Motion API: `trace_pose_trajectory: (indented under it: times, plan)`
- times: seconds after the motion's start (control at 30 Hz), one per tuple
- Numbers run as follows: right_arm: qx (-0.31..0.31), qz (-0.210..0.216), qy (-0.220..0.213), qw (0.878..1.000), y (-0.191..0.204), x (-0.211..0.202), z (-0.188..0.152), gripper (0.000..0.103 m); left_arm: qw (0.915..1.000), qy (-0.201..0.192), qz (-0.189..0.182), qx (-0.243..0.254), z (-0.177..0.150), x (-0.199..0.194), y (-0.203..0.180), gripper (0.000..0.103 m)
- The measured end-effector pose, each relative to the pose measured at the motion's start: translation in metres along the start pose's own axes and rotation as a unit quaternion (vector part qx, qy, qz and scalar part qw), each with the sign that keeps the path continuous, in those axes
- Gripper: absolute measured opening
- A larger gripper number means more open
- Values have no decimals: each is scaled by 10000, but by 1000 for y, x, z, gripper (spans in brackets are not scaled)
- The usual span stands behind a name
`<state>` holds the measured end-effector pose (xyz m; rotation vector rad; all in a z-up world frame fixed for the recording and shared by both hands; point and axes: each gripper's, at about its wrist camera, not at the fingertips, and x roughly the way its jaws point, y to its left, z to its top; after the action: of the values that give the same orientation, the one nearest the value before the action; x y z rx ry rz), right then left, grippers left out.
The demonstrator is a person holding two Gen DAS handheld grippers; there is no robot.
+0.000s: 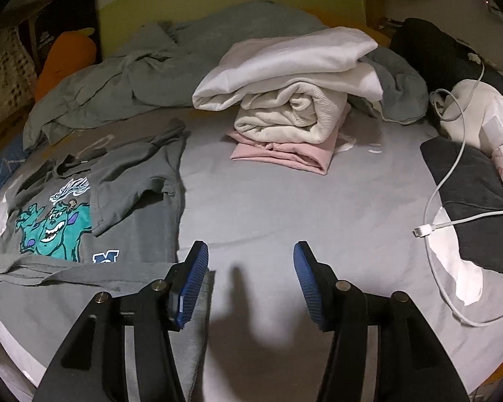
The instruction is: Fold small clothes
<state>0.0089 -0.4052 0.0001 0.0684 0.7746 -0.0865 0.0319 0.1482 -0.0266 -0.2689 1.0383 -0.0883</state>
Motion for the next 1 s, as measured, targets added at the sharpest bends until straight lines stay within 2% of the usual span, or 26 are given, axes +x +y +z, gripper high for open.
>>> trace_pose_trajectory:
  times: [0.07, 0.17, 0.23, 0.3, 0.4, 0.47, 0.53, 0.57, 0.6, 0.63, 0.7, 0.77, 0.83, 0.87, 1.0]
  plan:
    - [-72, 13, -39, 10000, 4, 1, 1, 55, 9994, -212, -90, -258, 22, -4, 7, 7]
    - [-205, 158, -66, 9996, 10, 4, 3, 55, 9981, -95, -219, -573, 49, 11, 14, 9]
    - [-279, 304, -10, 9991, 14, 6, 3, 55, 9980, -33, -129, -624, 57, 24, 15, 16]
    - [-281, 459, 153, 9984, 16, 10, 0, 55, 9983, -149, -94, -548, 57, 27, 16, 55]
    - [-216, 580, 398, 9973, 14, 19, -6, 55, 9982, -548, -171, -156, 47, 13, 13, 67]
    - [-79, 680, 546, 9962, 12, 26, -8, 55, 9983, -540, -218, 1, 44, 8, 12, 68]
    - [49, 1032, 790, 9915, 12, 35, -10, 54, 9984, -429, -358, 41, 38, 9, 18, 69]
    - [33, 1212, 928, 9883, 14, 39, -12, 39, 9985, -350, -420, 39, 37, 12, 20, 70]
    - [-65, 1335, 1071, 9852, 20, 43, -13, 9, 9987, -252, -452, 23, 35, 17, 24, 70]
    - [-131, 1236, 984, 9874, 24, 40, -14, 3, 9989, -174, -426, 2, 34, 23, 27, 70]
    - [-324, 725, 352, 9962, 32, 23, -8, 3, 9994, -118, -298, -105, 33, 30, 31, 68]
    - [-446, 487, -402, 9970, 40, -3, 2, 3, 9990, -179, -382, -141, 34, 29, 31, 68]
    - [-491, 310, -681, 9960, 46, -12, 13, 3, 9985, -284, -469, -85, 33, 24, 29, 68]
    - [-512, 300, -590, 9965, 49, -7, 18, 3, 9984, -314, -465, -61, 31, 22, 28, 68]
    - [-596, -64, 342, 9976, 58, 51, 11, 3, 9965, -603, -523, -259, 25, 7, 36, 68]
